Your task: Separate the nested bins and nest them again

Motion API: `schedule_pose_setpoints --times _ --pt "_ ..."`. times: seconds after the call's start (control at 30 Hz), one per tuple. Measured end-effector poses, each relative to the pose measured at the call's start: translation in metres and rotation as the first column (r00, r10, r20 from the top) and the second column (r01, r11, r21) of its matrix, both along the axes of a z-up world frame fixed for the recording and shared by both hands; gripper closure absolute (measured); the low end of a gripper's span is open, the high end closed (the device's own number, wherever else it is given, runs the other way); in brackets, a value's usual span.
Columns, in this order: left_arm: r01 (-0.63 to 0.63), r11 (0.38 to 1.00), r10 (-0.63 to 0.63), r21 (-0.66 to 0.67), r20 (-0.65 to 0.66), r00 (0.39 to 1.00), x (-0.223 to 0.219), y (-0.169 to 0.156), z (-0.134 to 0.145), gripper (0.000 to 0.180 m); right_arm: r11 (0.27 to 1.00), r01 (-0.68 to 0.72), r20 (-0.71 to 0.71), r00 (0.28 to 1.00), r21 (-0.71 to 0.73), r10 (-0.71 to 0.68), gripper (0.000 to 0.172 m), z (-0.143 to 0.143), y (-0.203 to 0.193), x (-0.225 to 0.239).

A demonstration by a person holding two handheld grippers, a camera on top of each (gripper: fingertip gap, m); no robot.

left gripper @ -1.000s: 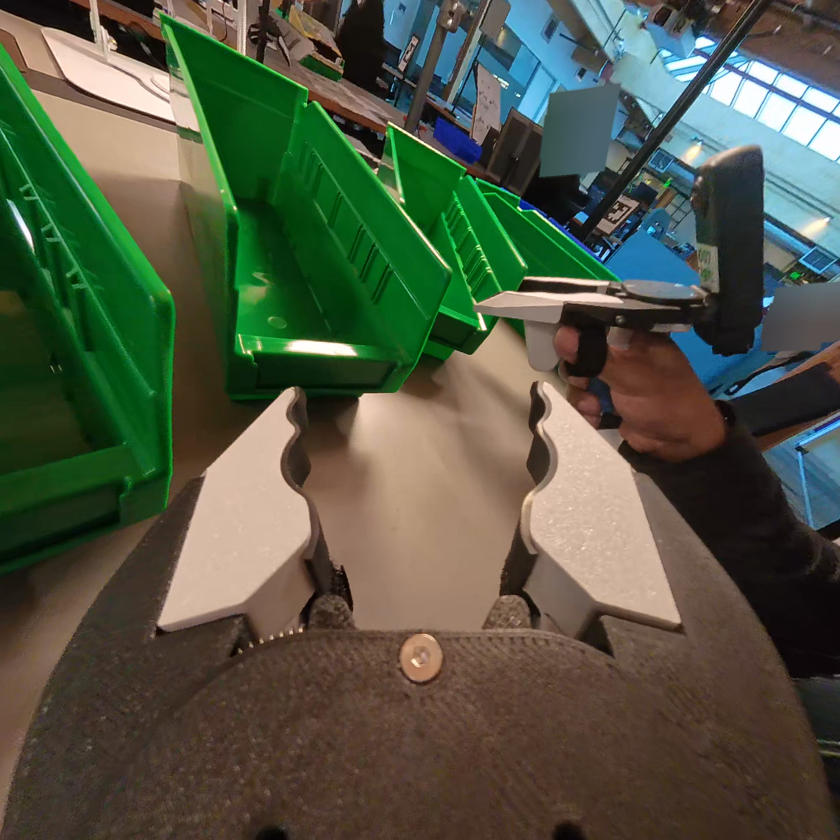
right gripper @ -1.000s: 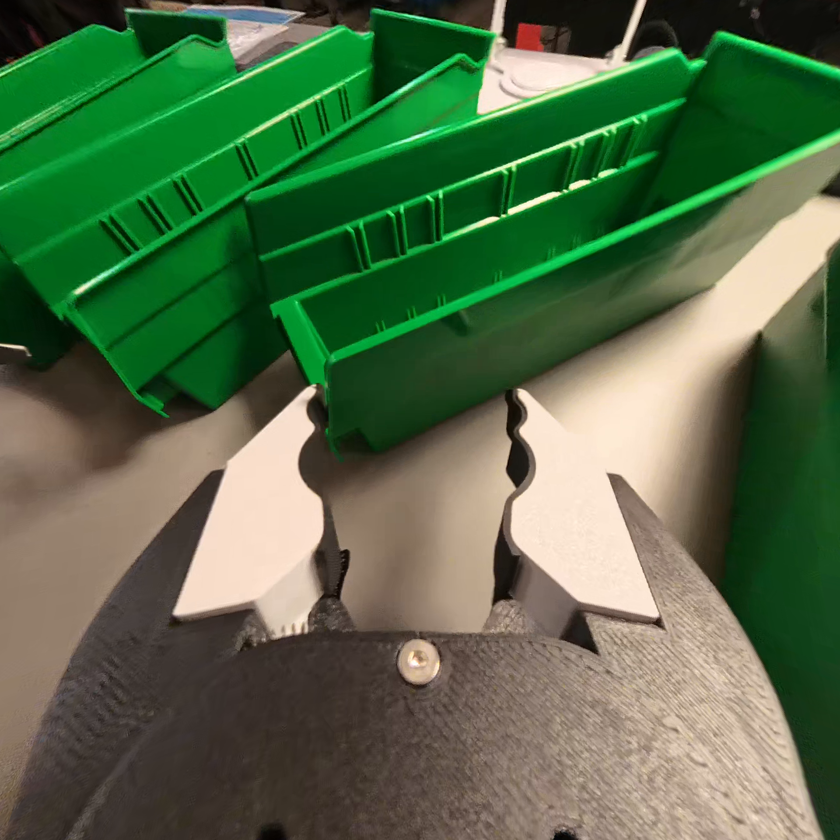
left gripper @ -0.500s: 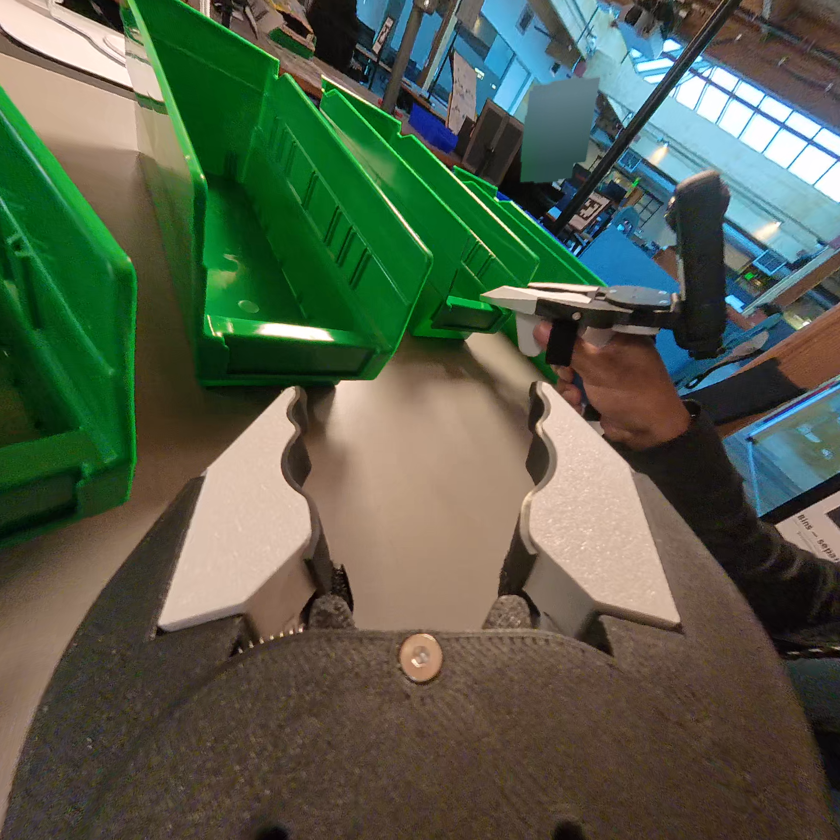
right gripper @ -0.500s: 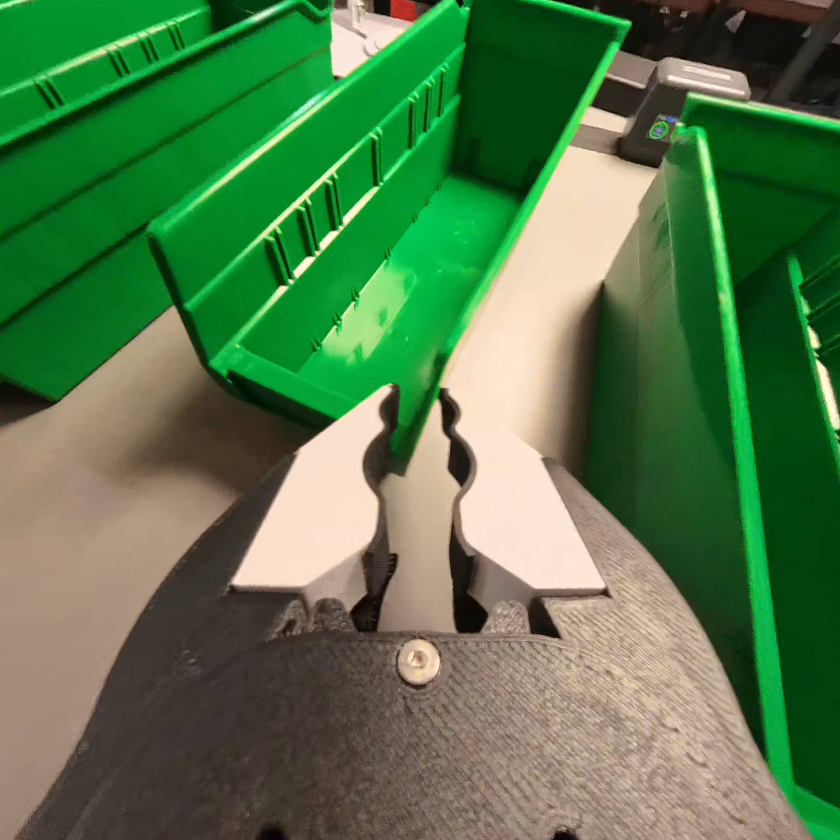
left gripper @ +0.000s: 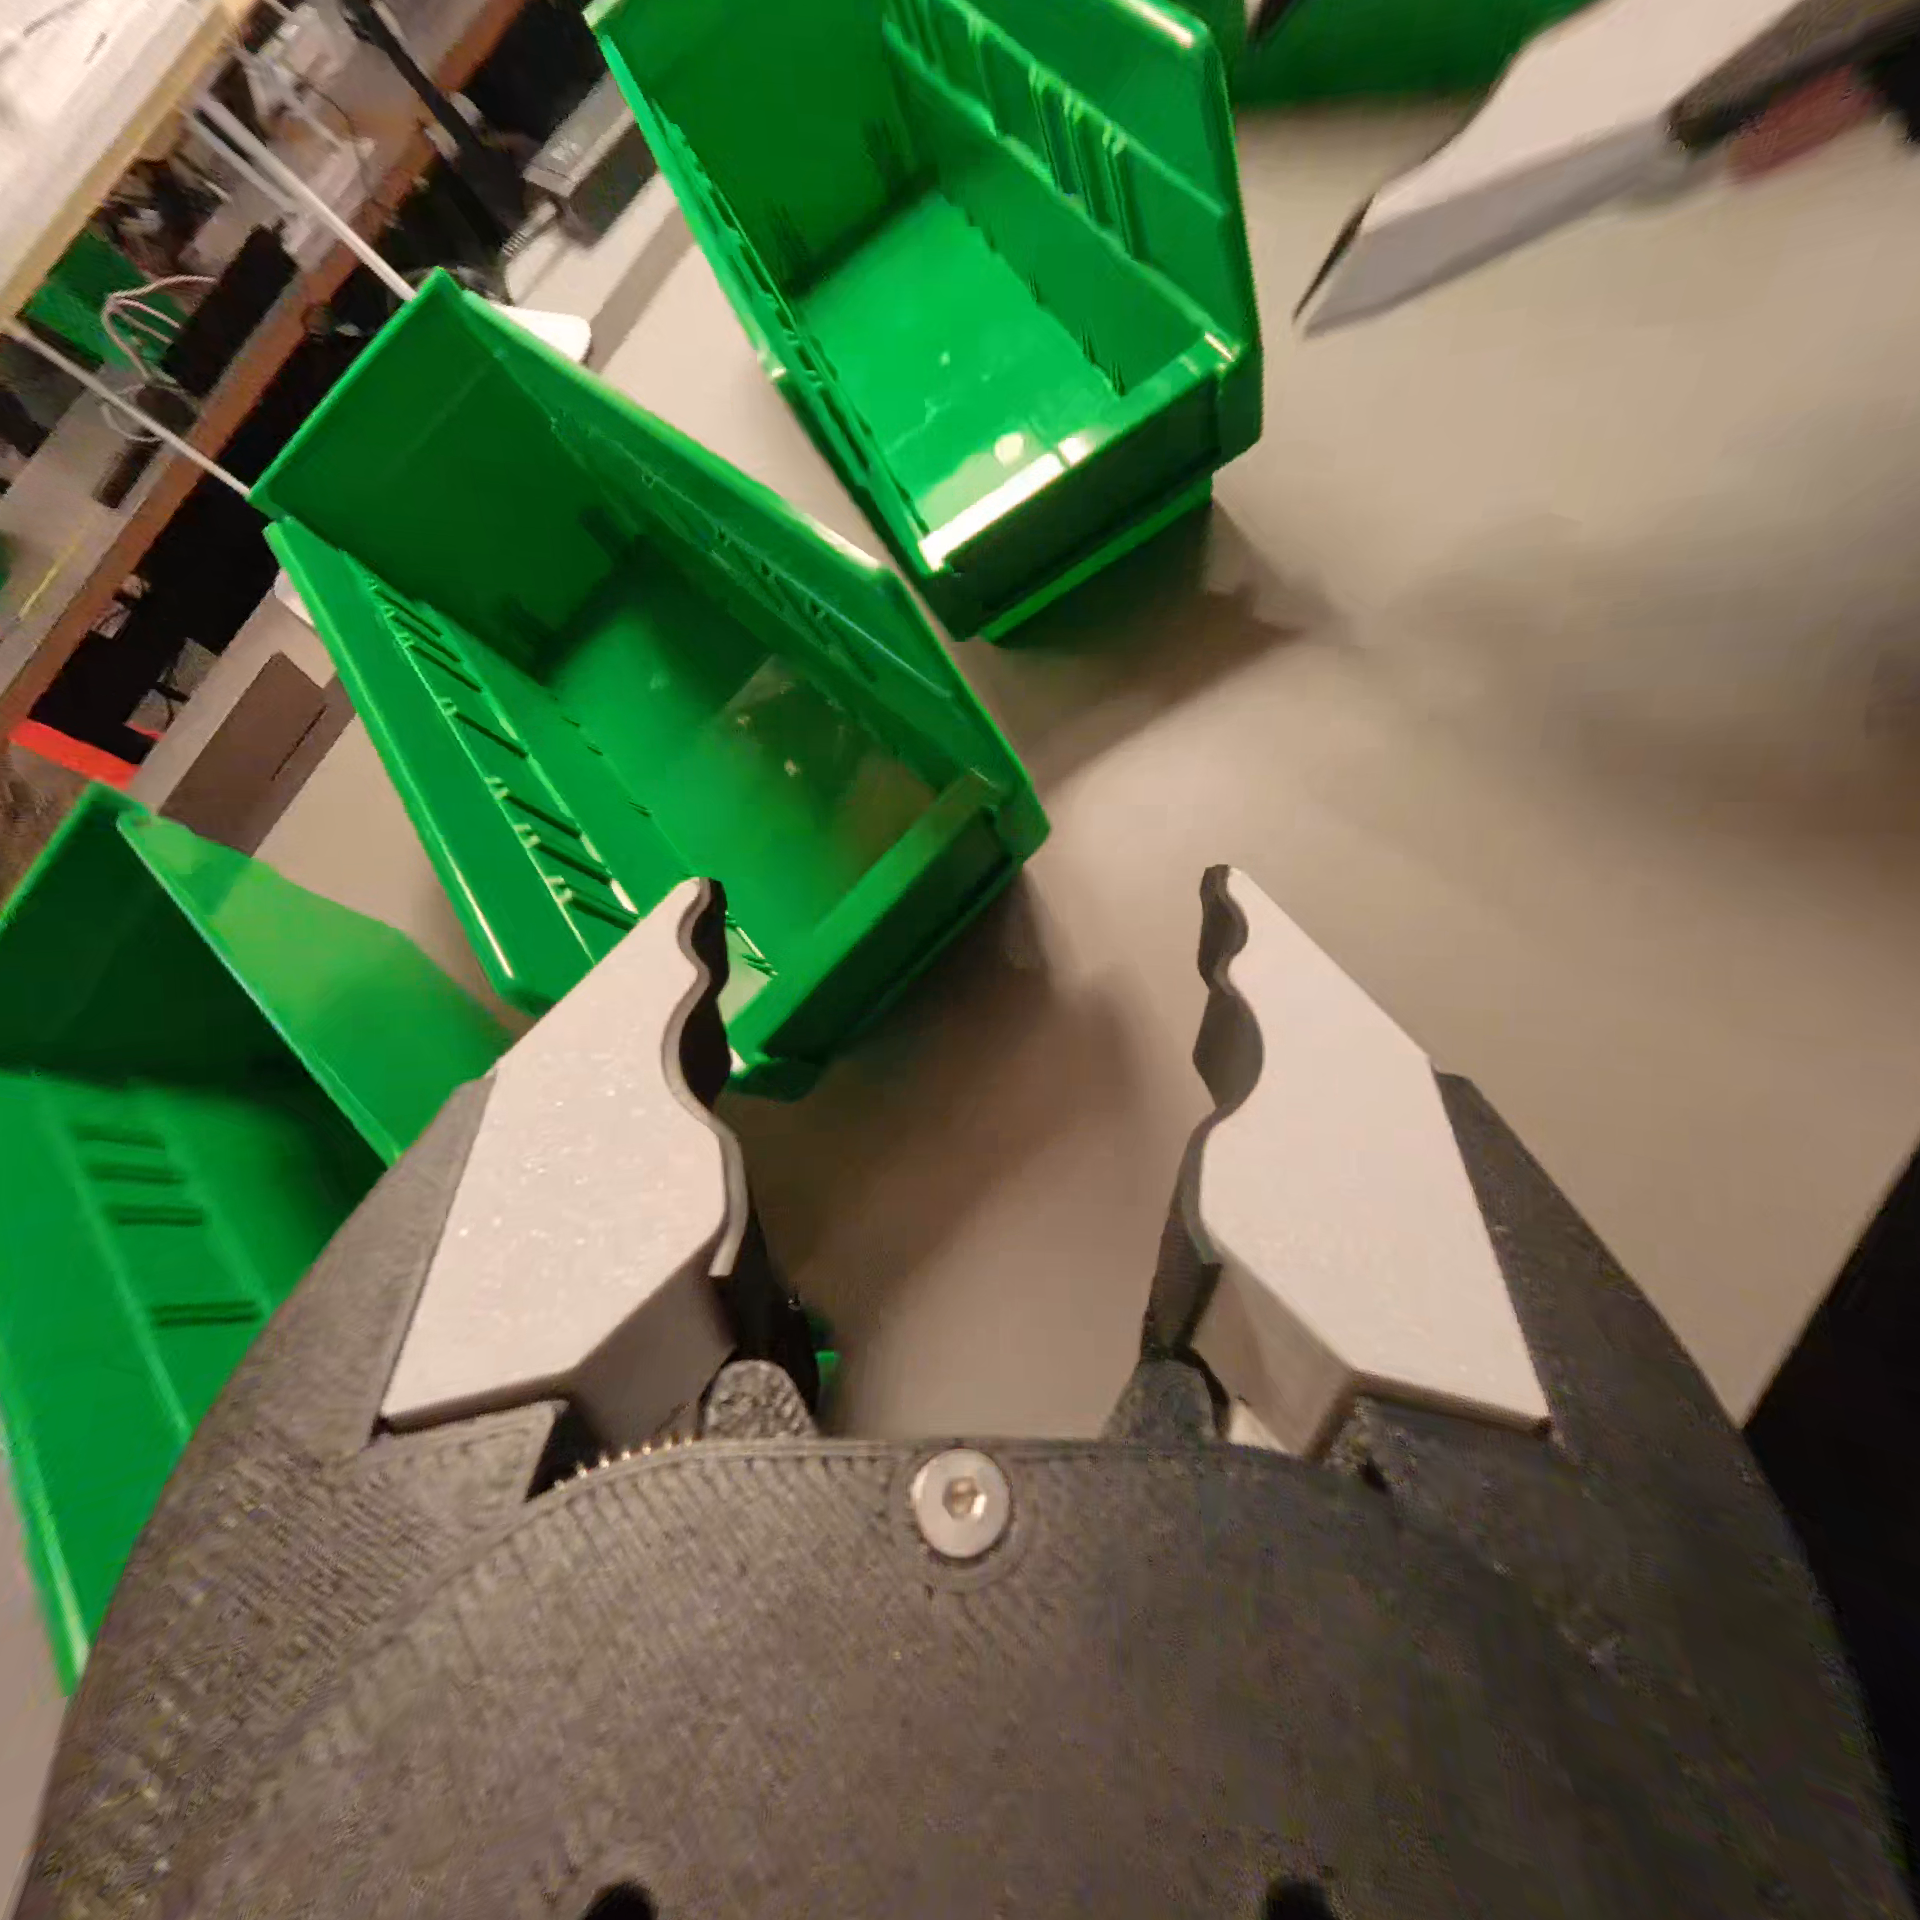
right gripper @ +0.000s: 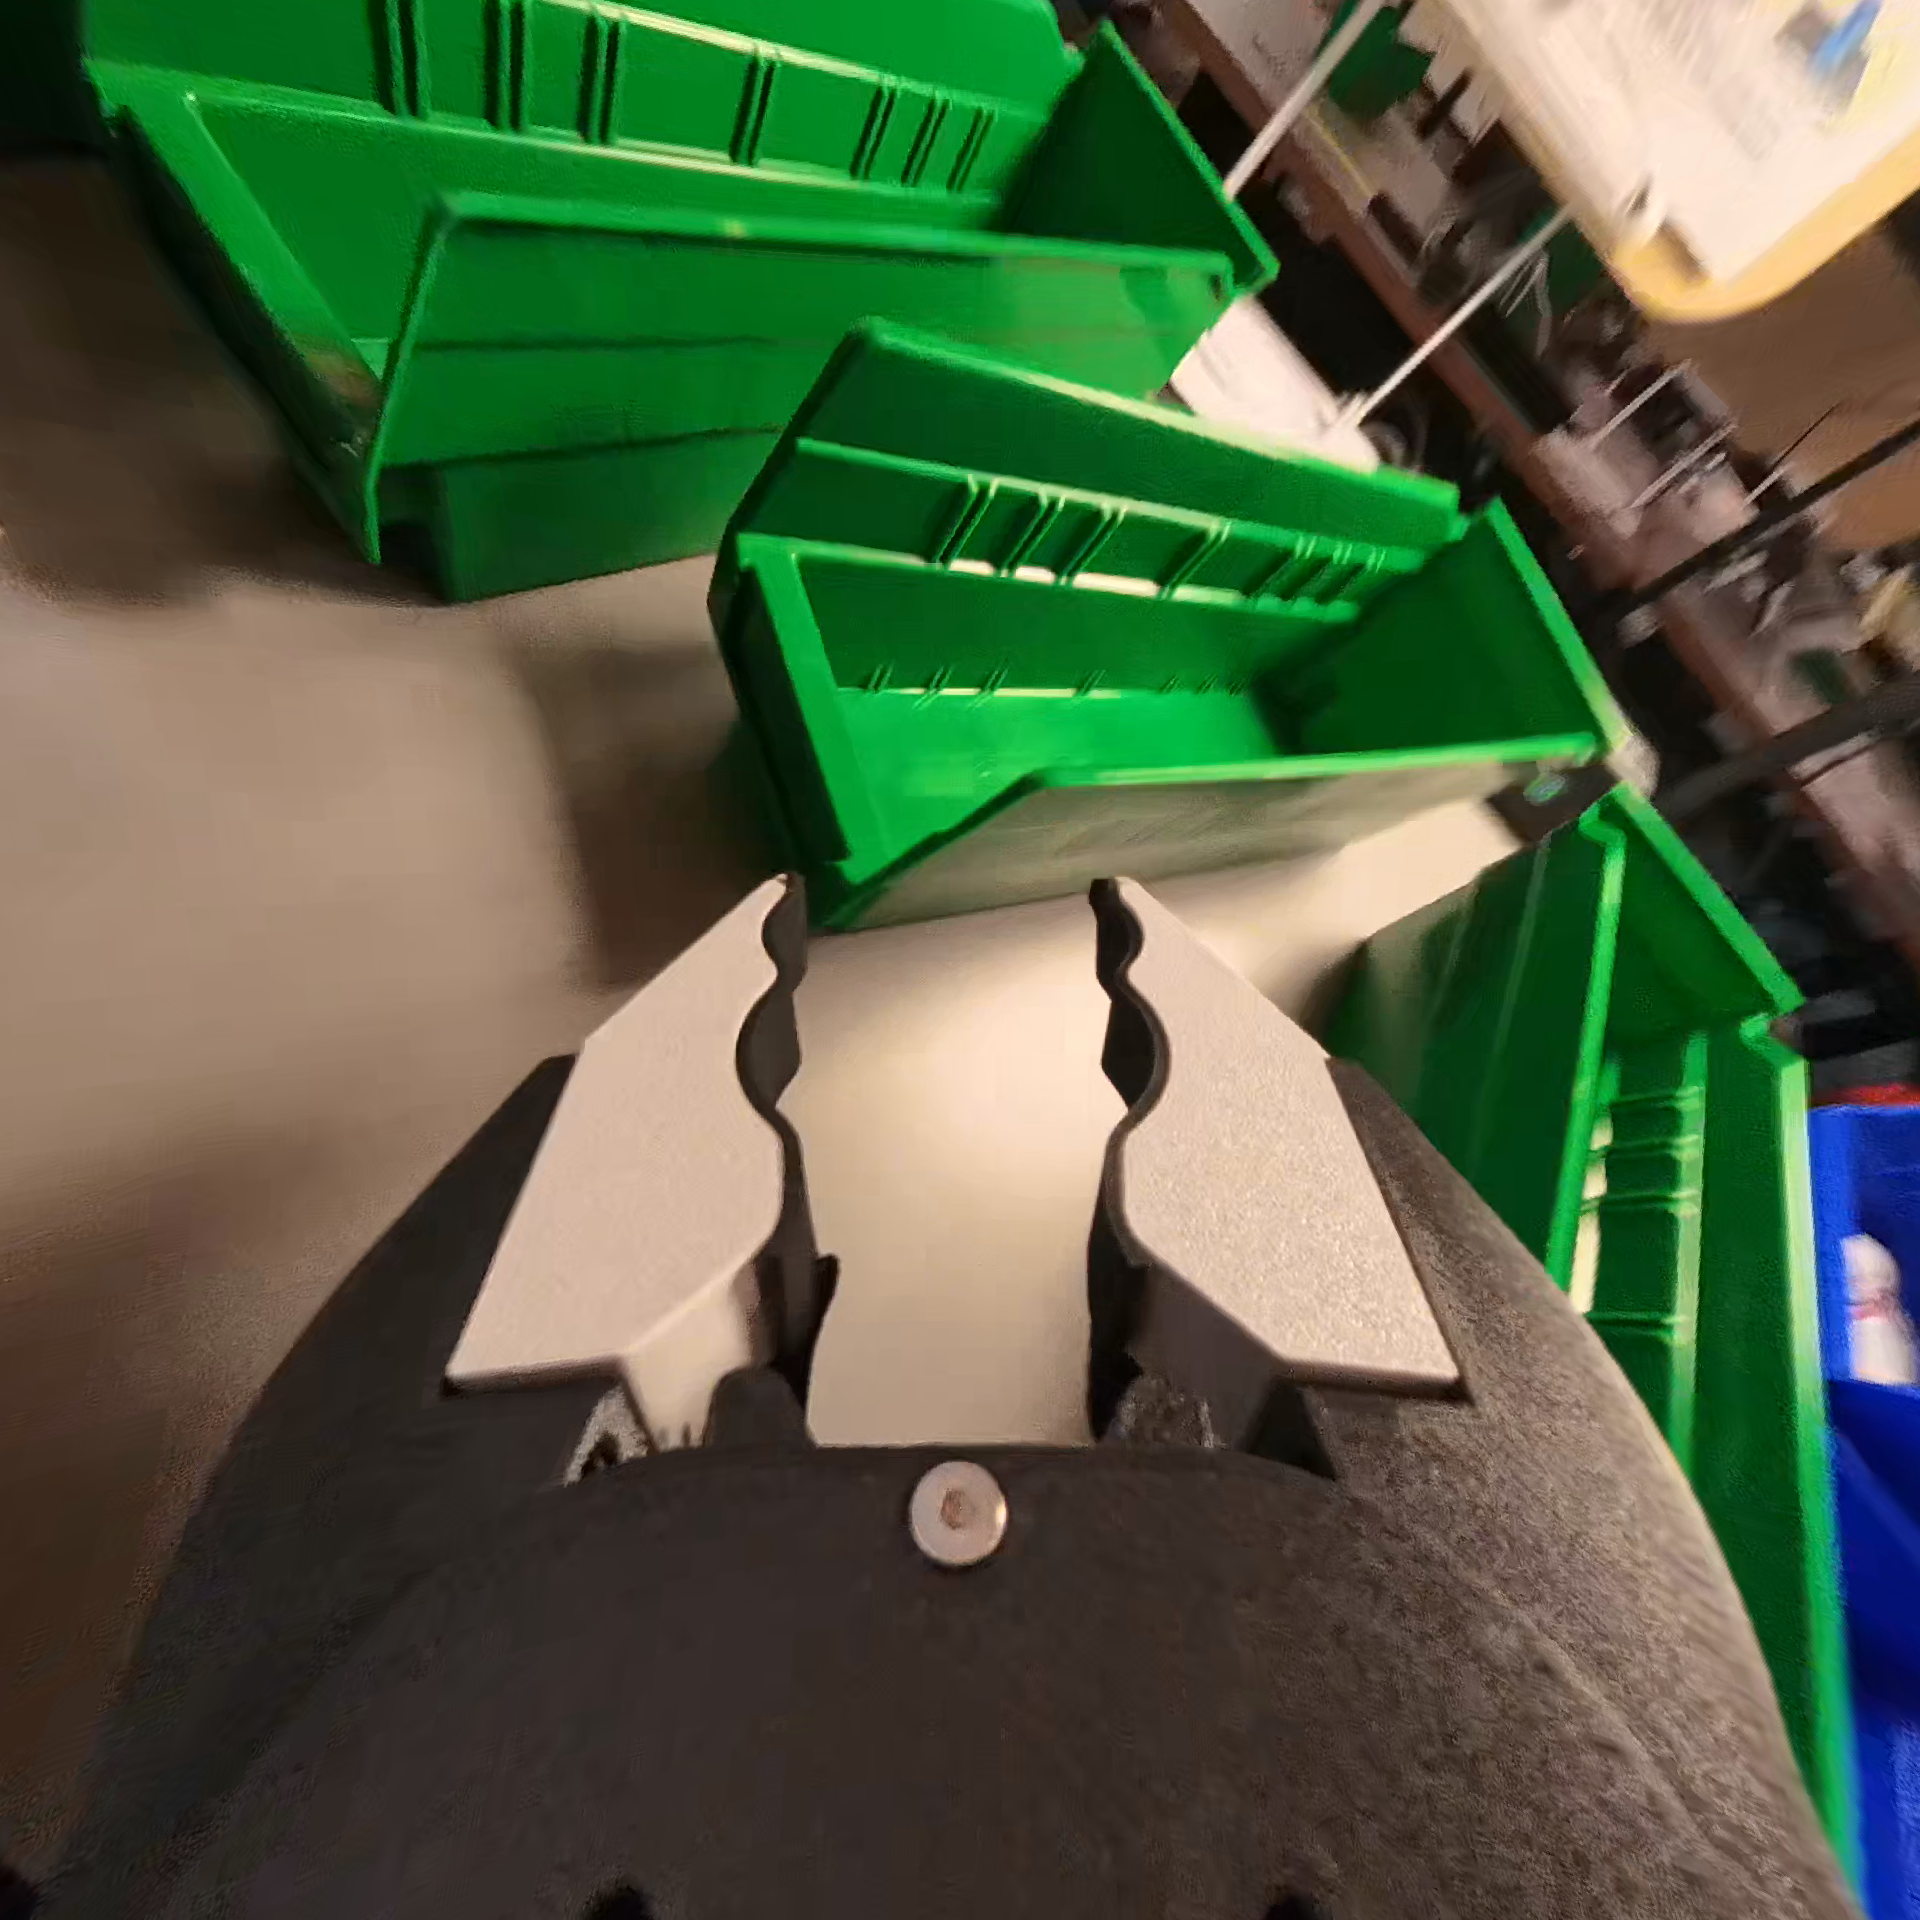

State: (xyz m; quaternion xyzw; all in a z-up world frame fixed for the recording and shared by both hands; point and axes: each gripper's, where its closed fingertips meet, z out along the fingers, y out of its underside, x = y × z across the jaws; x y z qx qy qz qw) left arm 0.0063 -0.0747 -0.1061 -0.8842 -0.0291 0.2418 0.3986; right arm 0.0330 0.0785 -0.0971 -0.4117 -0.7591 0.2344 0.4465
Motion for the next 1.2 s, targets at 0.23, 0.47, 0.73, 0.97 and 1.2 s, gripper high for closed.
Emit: schedule_pose_setpoints --times 0.23,0.47,0.73,0.97,1.2 --pt "-0.044 0.995 0.045 -0.086 0.007 0.999 -0.029 0.015 -0.007 0.103 0.990 0.080 -0.064 0.994 -0.118 -0.088 0.099 0.027 0.005 -0.025" --pt "-0.159 0.986 0.161 -0.040 0.029 0.987 -0.027 0.027 -0.022 0.124 0.928 0.166 0.023 0.986 -0.334 -0.168 0.097 -0.007 0.009 -0.045" --pt "-0.146 0.989 0.144 0.028 0.068 0.987 -0.017 0.031 -0.033 0.125 0.913 0.227 -0.054 0.964 -0.340 -0.260 0.123 0.009 0.047 -0.002" --pt "-0.166 0.985 0.159 0.042 0.129 0.979 -0.023 0.039 -0.027 0.124 0.946 -0.020 -0.085 0.996 -0.323 -0.008 0.107 0.016 -0.042 -0.023" --pt "-0.274 0.949 0.258 0.157 0.118 0.959 -0.041 0.047 -0.024 0.144 0.914 0.167 -0.008 0.983 -0.369 -0.183 0.124 -0.021 -0.012 -0.058"
